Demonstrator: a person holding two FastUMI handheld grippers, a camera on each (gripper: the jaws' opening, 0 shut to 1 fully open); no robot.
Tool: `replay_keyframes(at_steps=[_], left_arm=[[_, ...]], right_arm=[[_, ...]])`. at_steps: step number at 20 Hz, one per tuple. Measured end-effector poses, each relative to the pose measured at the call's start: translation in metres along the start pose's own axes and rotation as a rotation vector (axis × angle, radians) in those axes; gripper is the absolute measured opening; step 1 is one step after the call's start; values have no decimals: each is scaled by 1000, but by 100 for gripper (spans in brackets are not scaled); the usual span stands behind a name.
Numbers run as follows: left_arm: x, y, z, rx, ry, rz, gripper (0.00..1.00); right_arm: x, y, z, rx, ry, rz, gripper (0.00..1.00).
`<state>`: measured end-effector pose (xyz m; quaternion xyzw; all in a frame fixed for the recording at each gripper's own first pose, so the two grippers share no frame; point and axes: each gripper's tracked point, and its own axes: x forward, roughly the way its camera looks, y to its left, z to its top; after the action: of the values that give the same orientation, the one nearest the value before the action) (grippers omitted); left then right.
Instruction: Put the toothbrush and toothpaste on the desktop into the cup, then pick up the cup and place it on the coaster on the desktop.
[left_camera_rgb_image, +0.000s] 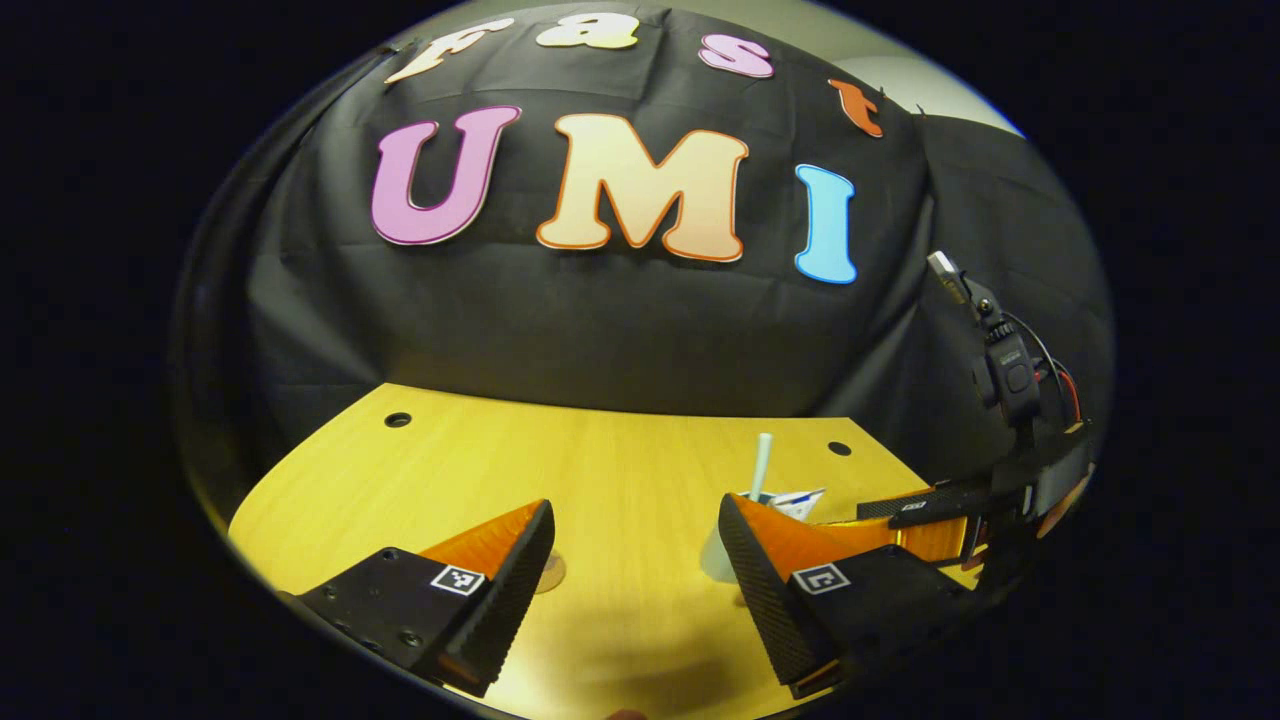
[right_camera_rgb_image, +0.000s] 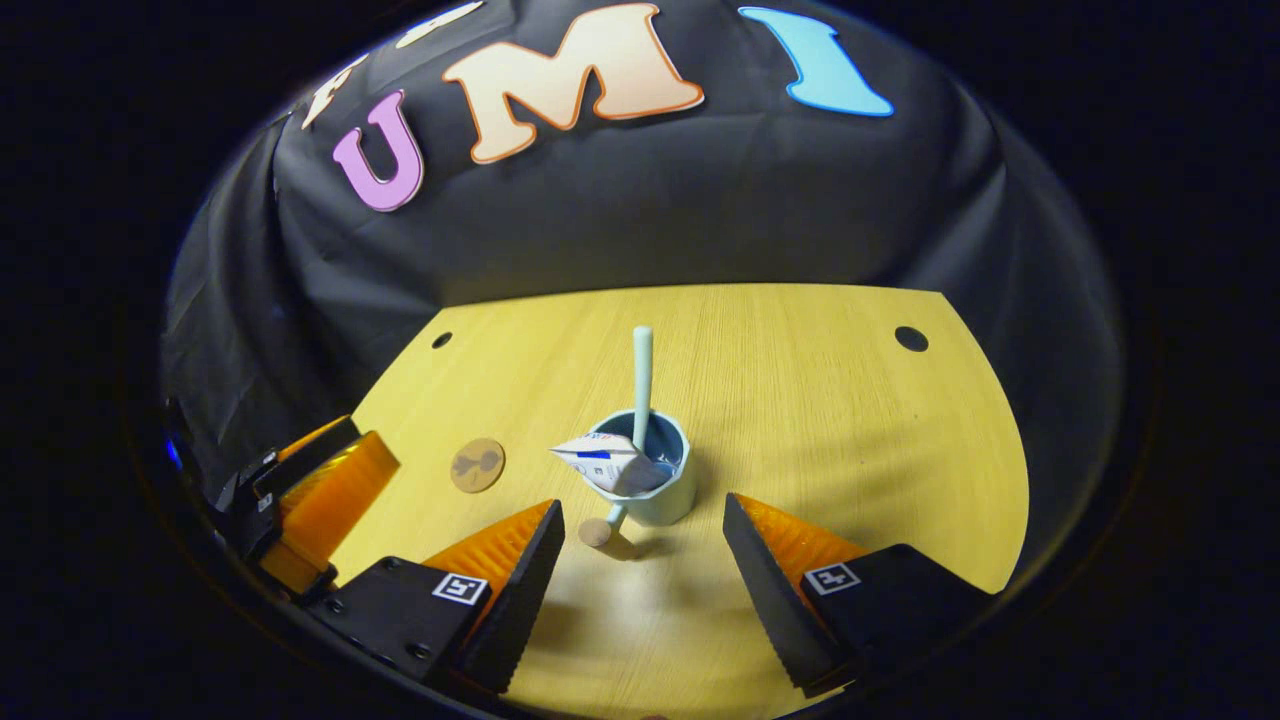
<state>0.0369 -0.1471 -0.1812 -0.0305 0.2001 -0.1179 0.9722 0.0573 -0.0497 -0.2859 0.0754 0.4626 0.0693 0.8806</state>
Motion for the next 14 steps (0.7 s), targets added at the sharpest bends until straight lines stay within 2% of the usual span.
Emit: replay_keyframes(at_steps=[1,2,6,7,8,9,14], left_arm=[[-4,9,1,-4,-4,11,95],[-8,19,0,-7,-6,26,95],[-22,50,2,2,-24,72,95],[-26,58,2,11,-24,83,95],[-29,66,1,15,-28,94,95],[-32,74,2,18,-29,103,95],[-42,112,-10,-13,-5,156,95]], right_arm=[[4,4,-3,11,27,-3,94],[8,8,-7,28,56,-2,99],[29,11,-21,70,179,-29,99],[35,11,-25,78,214,-33,99],[41,13,-29,86,249,-36,94],[47,13,-33,87,281,-42,98],[70,10,-44,60,378,-84,97]])
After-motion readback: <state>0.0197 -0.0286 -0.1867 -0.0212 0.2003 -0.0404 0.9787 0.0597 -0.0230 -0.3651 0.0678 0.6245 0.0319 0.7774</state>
